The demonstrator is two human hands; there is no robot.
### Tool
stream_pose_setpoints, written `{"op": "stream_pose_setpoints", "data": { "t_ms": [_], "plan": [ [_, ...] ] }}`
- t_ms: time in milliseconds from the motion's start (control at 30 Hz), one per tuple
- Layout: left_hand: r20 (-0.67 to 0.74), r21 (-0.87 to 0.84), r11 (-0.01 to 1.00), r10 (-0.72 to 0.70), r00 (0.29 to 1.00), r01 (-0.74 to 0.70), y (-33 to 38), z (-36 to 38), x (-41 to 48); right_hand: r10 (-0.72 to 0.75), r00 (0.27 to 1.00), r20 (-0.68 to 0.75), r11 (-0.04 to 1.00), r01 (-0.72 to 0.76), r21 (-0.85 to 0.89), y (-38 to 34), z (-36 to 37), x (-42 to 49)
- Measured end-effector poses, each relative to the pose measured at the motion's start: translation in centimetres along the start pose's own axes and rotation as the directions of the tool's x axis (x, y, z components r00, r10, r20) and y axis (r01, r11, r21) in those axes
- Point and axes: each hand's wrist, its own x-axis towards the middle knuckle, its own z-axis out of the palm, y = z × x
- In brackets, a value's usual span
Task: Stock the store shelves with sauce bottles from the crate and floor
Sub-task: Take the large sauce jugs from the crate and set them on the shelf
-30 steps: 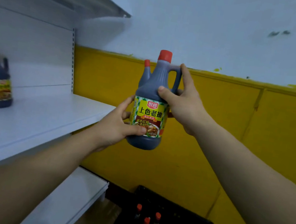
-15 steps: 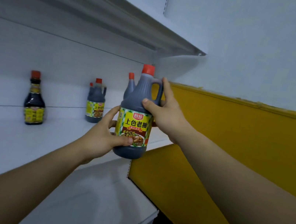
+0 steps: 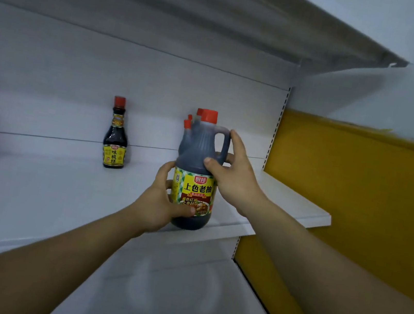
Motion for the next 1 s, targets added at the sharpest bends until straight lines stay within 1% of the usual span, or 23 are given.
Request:
{"op": "stream_pose_setpoints", "data": {
  "t_ms": [133,233,300,400,467,500,533,567,600,633,667,700,767,800,933,1000],
  "plan": [
    [-0.028,0.012,1.000,-0.009,1.000,0.009,-1.8,1.5,3.0,0.005,0.999,0.037,0.999,-0.007,0.033,3.2,-0.3,2.7],
    [-0.026,0.049,0.999,0.005,1.000,-0.004,-3.1,2.9,5.5,0.014,1.000,0.020,0.996,-0.015,0.090,5.5,-1.0,4.1],
    [-0.008,0.071,0.997,0.024,1.000,-0.024,-3.7,3.7,7.2,-0.002,1.000,0.002,0.997,0.001,0.079,6.7,-1.4,4.6],
    [0.077,0.120,0.992,0.036,0.996,-0.045,-4.0,4.6,9.2,-0.020,1.000,-0.016,1.000,0.020,0.012,8.0,-1.6,5.7],
    [0.166,0.235,0.971,0.012,0.986,-0.052,-4.1,4.0,10.5,-0.002,0.999,-0.052,0.999,0.000,-0.043,8.8,-1.9,6.8],
    [0.196,0.339,0.939,-0.014,0.981,-0.054,-4.2,3.3,11.0,0.009,0.998,-0.063,0.998,-0.014,-0.069,9.3,-2.1,7.4],
    [0.203,0.488,0.872,-0.065,0.977,-0.044,-4.4,2.4,11.4,0.025,0.997,-0.068,0.994,-0.032,-0.101,9.7,-2.3,7.9],
    [0.171,0.662,0.750,-0.152,0.973,0.001,-4.9,1.5,11.8,0.048,0.996,-0.069,0.990,-0.057,-0.125,10.3,-2.5,8.5],
    [0.111,0.810,0.583,-0.255,0.961,0.061,-5.3,0.7,11.9,0.070,0.995,-0.072,0.987,-0.079,-0.139,10.9,-2.6,8.9],
    [0.050,0.895,0.434,-0.329,0.943,0.104,-5.7,0.1,11.7,0.078,0.993,-0.083,0.984,-0.090,-0.156,11.6,-2.7,9.4],
    [0.013,0.930,0.345,-0.369,0.929,0.124,-6.1,-0.2,11.5,0.073,0.992,-0.105,0.978,-0.091,-0.185,12.2,-2.6,9.9],
    [-0.001,0.940,0.312,-0.394,0.919,0.135,-6.5,-0.3,11.4,0.062,0.989,-0.133,0.970,-0.091,-0.227,12.7,-2.5,10.6],
    [-0.006,0.944,0.299,-0.416,0.910,0.143,-6.9,-0.2,11.0,0.051,0.985,-0.165,0.948,-0.100,-0.304,13.7,-1.9,11.8],
    [-0.003,0.949,0.285,-0.419,0.908,0.135,-7.1,-0.2,11.0,0.047,0.986,-0.159,0.940,-0.098,-0.327,14.2,-1.5,12.4],
    [0.008,0.970,0.226,-0.414,0.910,0.094,-7.5,-0.3,11.1,0.040,0.991,-0.125,0.938,-0.081,-0.337,16.1,-0.6,14.6],
    [0.010,0.971,0.220,-0.408,0.913,0.088,-7.6,-0.3,11.2,0.043,0.991,-0.128,0.943,-0.083,-0.322,16.9,-0.3,16.2]
  ]
}}
